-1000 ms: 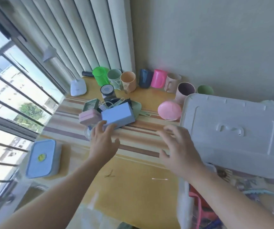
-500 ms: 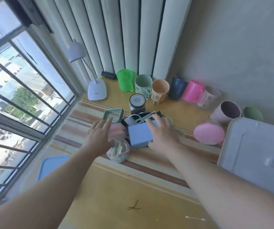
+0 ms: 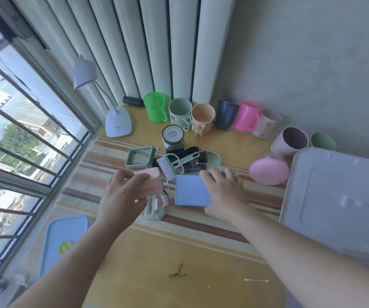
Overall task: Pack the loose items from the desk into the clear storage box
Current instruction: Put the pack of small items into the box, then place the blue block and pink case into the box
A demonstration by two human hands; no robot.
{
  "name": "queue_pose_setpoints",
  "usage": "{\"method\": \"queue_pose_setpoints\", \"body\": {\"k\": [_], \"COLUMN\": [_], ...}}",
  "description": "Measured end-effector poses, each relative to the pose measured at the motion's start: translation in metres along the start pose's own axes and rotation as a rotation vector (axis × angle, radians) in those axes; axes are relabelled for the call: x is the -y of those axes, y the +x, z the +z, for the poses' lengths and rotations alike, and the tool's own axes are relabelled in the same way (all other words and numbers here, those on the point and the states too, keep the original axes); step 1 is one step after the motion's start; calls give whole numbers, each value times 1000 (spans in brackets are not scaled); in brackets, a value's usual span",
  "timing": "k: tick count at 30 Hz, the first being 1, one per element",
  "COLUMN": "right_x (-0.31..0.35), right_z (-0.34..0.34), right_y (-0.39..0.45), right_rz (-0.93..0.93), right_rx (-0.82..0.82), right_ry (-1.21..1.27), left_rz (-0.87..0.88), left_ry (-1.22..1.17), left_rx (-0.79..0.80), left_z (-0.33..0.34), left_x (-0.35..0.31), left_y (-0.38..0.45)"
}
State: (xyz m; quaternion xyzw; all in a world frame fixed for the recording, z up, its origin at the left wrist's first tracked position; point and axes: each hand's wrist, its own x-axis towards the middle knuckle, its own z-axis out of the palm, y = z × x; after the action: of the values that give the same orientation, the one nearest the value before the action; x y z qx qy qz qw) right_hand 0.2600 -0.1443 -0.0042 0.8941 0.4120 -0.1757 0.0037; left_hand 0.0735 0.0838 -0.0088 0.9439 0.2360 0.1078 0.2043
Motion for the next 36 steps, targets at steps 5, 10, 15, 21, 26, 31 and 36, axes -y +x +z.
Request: {"method": "queue_pose_setpoints", "body": {"k": [5,10,15,21,26,31,36], "right_x": [-57,-150,-238,-307,-327,-343,-352], "right_z": [-61,-120,-105,-31,62,81,81], "right_y": [-100,-238,-351,-457,-479,-455,-418], "right_rz": [-49,119,353,500,470,424,442], "right_rx": [-316,-466,-449,-383,-188,-253,-144], "right_ry": [189,281,181,271,251,251,101], "left_rz": [243,507,671,792,809,678,614], "left_ry": [-108,-264,-402,-398,-291,-232,-146], "left_rx": [-113,-141,-21,178,398,394,369], "left_z": [-20,-12,29,85,122,138,137], "left_x": [-86,-210,-328,-435,-464,-465,-465], "left_y": [-10,-18,-39,-95,-148,-181,-187]}}
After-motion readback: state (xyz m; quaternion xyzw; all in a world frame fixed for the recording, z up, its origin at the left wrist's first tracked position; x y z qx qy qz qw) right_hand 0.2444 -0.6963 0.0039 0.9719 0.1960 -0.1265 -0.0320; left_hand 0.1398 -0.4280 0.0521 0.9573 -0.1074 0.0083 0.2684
